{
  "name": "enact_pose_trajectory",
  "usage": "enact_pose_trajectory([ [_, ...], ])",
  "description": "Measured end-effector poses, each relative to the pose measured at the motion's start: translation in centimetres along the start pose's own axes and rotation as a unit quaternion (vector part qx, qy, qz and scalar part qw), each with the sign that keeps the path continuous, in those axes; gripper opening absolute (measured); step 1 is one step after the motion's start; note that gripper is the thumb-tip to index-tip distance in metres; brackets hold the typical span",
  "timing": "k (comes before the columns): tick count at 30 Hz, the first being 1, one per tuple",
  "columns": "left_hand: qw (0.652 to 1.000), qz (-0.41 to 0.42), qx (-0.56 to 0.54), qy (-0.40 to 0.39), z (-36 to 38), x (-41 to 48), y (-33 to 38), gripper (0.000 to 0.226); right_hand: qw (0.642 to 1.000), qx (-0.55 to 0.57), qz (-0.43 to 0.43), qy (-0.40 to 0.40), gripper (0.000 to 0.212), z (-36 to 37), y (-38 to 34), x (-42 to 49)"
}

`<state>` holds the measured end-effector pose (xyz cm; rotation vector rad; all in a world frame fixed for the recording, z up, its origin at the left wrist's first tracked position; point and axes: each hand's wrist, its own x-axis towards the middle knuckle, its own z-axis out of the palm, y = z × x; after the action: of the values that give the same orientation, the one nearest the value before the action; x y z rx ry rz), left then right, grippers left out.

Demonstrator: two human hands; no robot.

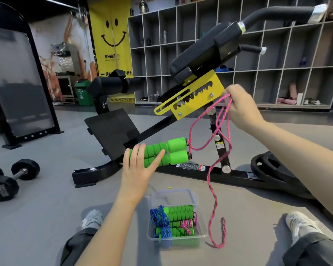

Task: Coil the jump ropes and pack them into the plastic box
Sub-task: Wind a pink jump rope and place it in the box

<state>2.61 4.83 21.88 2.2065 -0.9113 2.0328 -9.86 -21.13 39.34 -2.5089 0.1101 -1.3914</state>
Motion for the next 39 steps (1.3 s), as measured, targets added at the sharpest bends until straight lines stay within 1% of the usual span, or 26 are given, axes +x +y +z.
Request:
enact_pose_trajectory([
  [1,1.0,-0.002,-0.002,-0.001,0.2,-0.4,0.2,0.083,0.998,-0.031,0.019,-0.055,0.017,0.6,0.6,-0.2],
  [3,1.0,-0.003,0.005,-0.004,0.7,-1.2,0.4,0.087,0.978,-0.099,0.071,-0.172,0.015,2.3,2.4,-1.5],
  [4,1.0,-0.001,0.007,-0.009,0.9,-1.7,0.5,0.088,0.959,-0.132,0.101,-0.227,0.012,3.1,3.2,-2.5],
  [5,1.0,0.001,0.009,-0.016,1.0,-2.2,0.5,0.089,0.932,-0.17,0.134,-0.292,0.011,3.6,4.1,-3.8],
  [6,1.0,0.003,0.011,-0.024,1.0,-2.6,0.5,0.089,0.892,-0.211,0.164,-0.364,0.013,4.0,4.7,-5.0],
  [8,0.999,0.009,0.005,-0.04,1.1,-3.1,0.4,0.081,0.801,-0.288,0.193,-0.488,0.036,4.9,5.8,-6.8],
  [9,0.999,0.015,0.002,-0.042,1.2,-3.3,0.3,0.079,0.784,-0.292,0.192,-0.513,0.048,5.4,6.1,-7.5],
  [10,0.999,0.026,0.0,-0.039,1.4,-3.5,0.4,0.079,0.791,-0.26,0.185,-0.522,0.057,6.0,6.2,-8.0],
  [11,0.999,0.042,0.0,-0.033,1.6,-3.6,0.5,0.081,0.814,-0.189,0.185,-0.517,0.063,6.6,5.9,-8.5],
  [13,0.997,0.076,-0.001,-0.028,1.9,-4.0,1.0,0.089,0.858,0.019,0.205,-0.47,0.066,7.7,4.5,-9.4],
  [14,0.996,0.084,-0.005,-0.03,2.0,-4.2,1.3,0.094,0.86,0.131,0.232,-0.434,0.063,8.2,3.7,-10.0],
  [15,0.996,0.08,-0.011,-0.034,1.9,-4.3,1.7,0.099,0.849,0.233,0.262,-0.395,0.053,8.8,3.1,-11.0],
  [16,0.997,0.071,-0.02,-0.039,1.8,-4.4,2.1,0.101,0.833,0.305,0.293,-0.357,0.037,9.5,2.3,-12.2],
  [17,0.997,0.062,-0.027,-0.047,1.7,-4.5,2.4,0.101,0.82,0.347,0.318,-0.325,0.028,10.3,1.8,-13.3],
  [18,0.996,0.058,-0.031,-0.053,1.7,-4.7,2.8,0.101,0.816,0.363,0.335,-0.301,0.037,11.2,1.6,-14.6],
  [20,0.996,0.062,-0.031,-0.055,1.9,-5.2,3.4,0.102,0.813,0.363,0.379,-0.25,0.064,12.8,1.4,-17.0],
  [22,0.996,0.067,-0.032,-0.052,2.2,-6.0,3.9,0.107,0.814,0.362,0.419,-0.177,0.07,13.8,1.3,-18.5],
  [24,0.995,0.067,-0.037,-0.056,2.2,-6.6,4.5,0.104,0.821,0.342,0.443,-0.114,0.06,14.2,0.9,-19.0],
  [26,0.994,0.056,-0.057,-0.069,1.9,-6.7,5.0,0.093,0.823,0.338,0.453,-0.057,0.054,14.7,1.0,-18.9],
  [28,0.993,0.038,-0.077,-0.081,1.6,-6.5,5.4,0.088,0.795,0.364,0.486,-0.008,0.052,14.9,1.2,-18.3],
  [29,0.993,0.03,-0.083,-0.085,1.6,-6.4,5.6,0.088,0.786,0.366,0.499,0.011,0.053,15.2,1.2,-18.2],
  [30,0.993,0.024,-0.084,-0.086,1.6,-6.4,5.9,0.089,0.786,0.355,0.505,0.022,0.053,15.5,1.1,-18.3],
  [32,0.994,0.012,-0.079,-0.078,1.9,-6.4,6.1,0.094,0.815,0.293,0.499,0.018,0.051,16.2,0.5,-19.1],
  [35,0.995,-0.008,-0.065,-0.081,2.5,-6.7,6.2,0.098,0.874,0.218,0.434,-0.023,0.043,16.9,-1.2,-21.6],
  [37,0.994,-0.009,-0.059,-0.09,2.7,-6.9,6.1,0.096,0.91,0.161,0.368,-0.098,0.031,17.3,-2.1,-22.8],
  [39,0.994,-0.004,-0.054,-0.099,2.9,-7.0,6.1,0.088,0.93,0.096,0.3,-0.191,0.023,17.6,-2.1,-23.2],
])
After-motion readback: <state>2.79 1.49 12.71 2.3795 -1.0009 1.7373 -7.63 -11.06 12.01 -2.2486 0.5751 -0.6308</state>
